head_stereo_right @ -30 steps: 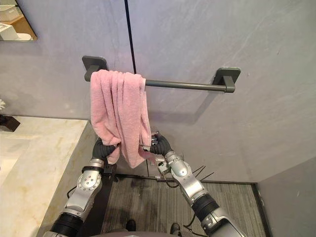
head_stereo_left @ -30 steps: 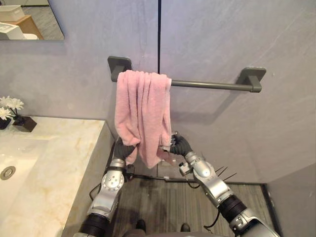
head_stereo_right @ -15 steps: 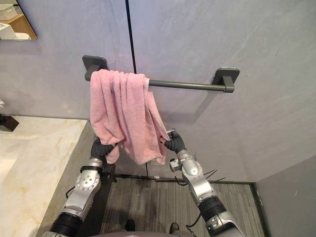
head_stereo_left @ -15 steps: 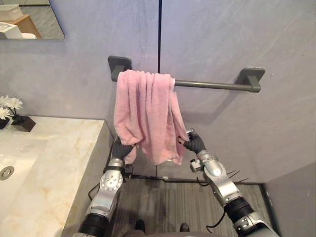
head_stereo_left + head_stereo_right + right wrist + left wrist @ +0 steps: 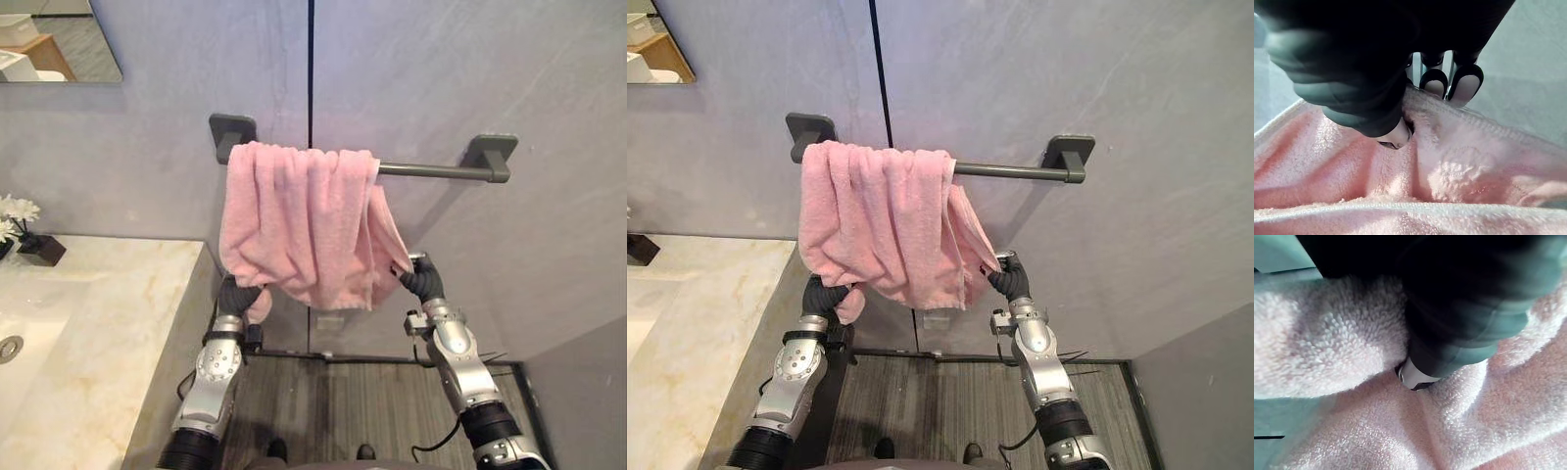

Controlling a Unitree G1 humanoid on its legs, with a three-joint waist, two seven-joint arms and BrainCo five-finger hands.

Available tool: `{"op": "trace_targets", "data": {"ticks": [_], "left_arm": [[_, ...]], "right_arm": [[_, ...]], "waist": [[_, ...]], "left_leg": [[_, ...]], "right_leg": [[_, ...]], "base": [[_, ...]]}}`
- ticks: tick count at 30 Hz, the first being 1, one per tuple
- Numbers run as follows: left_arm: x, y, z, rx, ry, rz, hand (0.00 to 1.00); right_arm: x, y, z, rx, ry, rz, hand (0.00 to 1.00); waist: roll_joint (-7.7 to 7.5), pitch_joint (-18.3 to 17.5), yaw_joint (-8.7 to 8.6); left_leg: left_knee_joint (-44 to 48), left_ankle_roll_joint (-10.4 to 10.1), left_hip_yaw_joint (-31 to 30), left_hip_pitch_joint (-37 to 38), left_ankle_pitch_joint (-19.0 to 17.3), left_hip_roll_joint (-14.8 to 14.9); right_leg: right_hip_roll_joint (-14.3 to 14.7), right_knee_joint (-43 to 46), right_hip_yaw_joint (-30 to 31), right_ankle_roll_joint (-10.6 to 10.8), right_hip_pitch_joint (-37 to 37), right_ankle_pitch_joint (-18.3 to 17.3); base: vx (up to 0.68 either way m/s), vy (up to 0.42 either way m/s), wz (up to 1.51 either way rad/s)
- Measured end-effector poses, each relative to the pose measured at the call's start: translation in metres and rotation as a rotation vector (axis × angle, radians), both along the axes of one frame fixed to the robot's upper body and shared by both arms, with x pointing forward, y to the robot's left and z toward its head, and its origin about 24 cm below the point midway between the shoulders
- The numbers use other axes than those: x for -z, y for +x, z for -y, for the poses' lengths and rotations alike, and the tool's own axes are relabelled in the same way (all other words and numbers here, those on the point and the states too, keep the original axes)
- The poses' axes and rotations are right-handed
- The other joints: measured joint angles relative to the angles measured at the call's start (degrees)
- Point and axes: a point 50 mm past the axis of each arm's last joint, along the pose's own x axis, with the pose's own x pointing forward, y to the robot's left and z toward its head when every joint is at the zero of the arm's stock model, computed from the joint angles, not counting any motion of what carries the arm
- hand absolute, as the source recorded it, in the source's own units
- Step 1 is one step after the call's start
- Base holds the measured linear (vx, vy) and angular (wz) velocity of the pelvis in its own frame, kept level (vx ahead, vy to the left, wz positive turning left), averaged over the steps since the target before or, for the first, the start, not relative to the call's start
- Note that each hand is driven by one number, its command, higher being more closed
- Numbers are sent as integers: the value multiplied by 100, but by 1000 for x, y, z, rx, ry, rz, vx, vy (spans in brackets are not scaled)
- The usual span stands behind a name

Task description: Organize washtable

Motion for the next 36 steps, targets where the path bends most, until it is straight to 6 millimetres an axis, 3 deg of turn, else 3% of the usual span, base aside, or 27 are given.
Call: {"op": "trace_targets", "data": {"ticks": [5, 17, 24, 36], "left_arm": [[1, 0, 3, 19, -14, -4, 100], [2, 0, 10, 24, -88, -8, 100], [4, -1, 10, 23, -96, -15, 100], [28, -7, 10, 4, -104, -121, 100]], "right_arm": [[4, -3, 4, 35, 23, -12, 100], [6, -4, 7, 94, 77, -16, 100], [6, -4, 8, 101, 77, -18, 100], [30, -9, 6, 123, 76, -119, 100]], "waist": [[0, 0, -26], [44, 21, -289], [256, 12, -306], [298, 21, -326]], "left_leg": [[-8, 0, 12, 11, 0, -2], [-17, -1, 48, 38, -2, -9], [-49, -2, 56, 66, 0, -6], [-139, -13, 54, 150, 10, -12]], "right_leg": [[1, 0, 9, 2, 0, -1], [0, 12, 28, 6, 1, -4], [7, 9, 19, 7, 8, -3], [9, -76, 16, 7, 95, -3]], "base": [[0, 0, 0], [-2, -1, 0], [0, 0, 0], [0, 0, 0]]}}
